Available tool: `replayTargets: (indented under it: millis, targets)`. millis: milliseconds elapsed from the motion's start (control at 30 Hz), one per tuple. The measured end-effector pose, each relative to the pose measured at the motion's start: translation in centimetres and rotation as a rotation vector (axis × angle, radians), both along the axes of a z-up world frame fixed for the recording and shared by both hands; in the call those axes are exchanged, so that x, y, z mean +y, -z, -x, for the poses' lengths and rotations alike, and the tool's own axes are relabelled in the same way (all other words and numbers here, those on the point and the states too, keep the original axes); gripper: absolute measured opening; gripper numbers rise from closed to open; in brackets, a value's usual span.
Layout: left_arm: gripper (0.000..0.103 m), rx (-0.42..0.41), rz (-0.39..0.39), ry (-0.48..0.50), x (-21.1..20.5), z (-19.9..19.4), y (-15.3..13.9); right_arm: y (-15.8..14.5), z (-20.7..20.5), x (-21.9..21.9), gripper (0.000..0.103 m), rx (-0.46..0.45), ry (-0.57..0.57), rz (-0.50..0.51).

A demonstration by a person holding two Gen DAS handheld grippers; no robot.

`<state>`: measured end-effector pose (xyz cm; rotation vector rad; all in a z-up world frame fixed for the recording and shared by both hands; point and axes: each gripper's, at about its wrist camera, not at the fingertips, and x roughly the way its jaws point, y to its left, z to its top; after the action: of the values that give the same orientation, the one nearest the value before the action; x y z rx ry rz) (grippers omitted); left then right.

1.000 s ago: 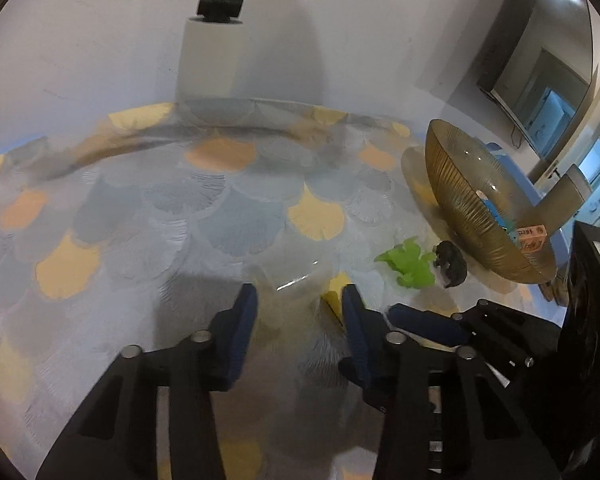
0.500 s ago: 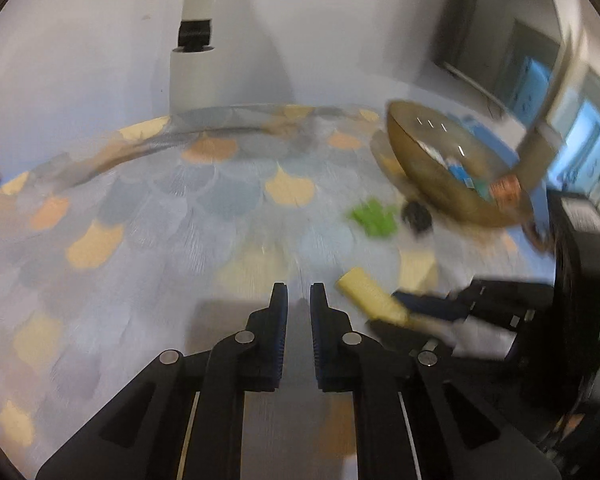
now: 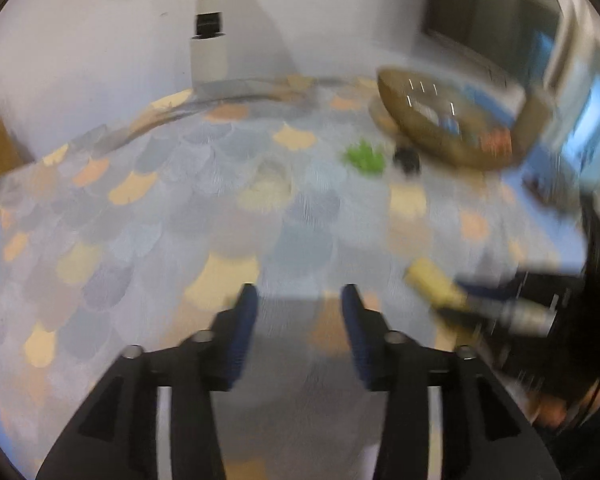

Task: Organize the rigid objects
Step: 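Grasp the yellow stick with the right tool while the left tool grasps the clear plastic cup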

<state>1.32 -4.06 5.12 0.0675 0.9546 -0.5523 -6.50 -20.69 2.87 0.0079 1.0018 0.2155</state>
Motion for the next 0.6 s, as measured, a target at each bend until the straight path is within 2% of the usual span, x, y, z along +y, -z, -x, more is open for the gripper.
replayTargets:
  millis: [33, 100, 200, 267, 333, 400, 467, 533, 567, 600]
  targets:
    - [0.067, 0.008, 0.034, -0.013, -0.1, -1.0, -0.2, -0.2, -0.3, 0.1, 0.024, 0.001, -0.008, 0.005]
    - [0.082, -0.008, 0.065, -0.035, -0.7, -2.8, -0.5, -0.4, -1.0, 0.3, 0.024, -0.009, -0.021, 0.034]
    - [0.082, -0.036, 0.023, -0.043, -2.2, -5.4, -0.4, -0.3, -2.0, 0.2, 0.024, -0.023, -0.034, 0.059]
    - [0.082, -0.057, -0.029, -0.064, -3.3, -7.2, 0.2, 0.0, -2.6, -0.1, 0.024, -0.016, -0.048, 0.027]
    - [0.082, -0.071, -0.074, -0.067, -4.2, -8.5, 1.0, 0.3, -3.2, -0.3, 0.024, -0.009, -0.068, 0.006]
    - [0.082, -0.081, -0.109, -0.061, -5.0, -9.5, 2.2, 0.7, -3.5, 0.0, 0.024, -0.014, -0.098, 0.030]
    - [0.076, -0.091, -0.114, -0.054, -5.5, -9.9, 2.9, 0.9, -3.4, 0.4, 0.024, -0.024, -0.114, 0.065]
    - [0.053, -0.086, -0.109, -0.042, -5.9, -10.1, 3.4, 1.1, -3.3, 0.8, 0.026, -0.036, -0.122, 0.087]
    - [0.047, -0.084, -0.113, -0.039, -6.1, -10.1, 3.6, 1.1, -3.3, 0.9, 0.027, -0.036, -0.122, 0.090]
    - [0.036, -0.086, -0.124, -0.040, -6.3, -10.2, 3.8, 1.2, -3.3, 0.9, 0.030, -0.036, -0.117, 0.094]
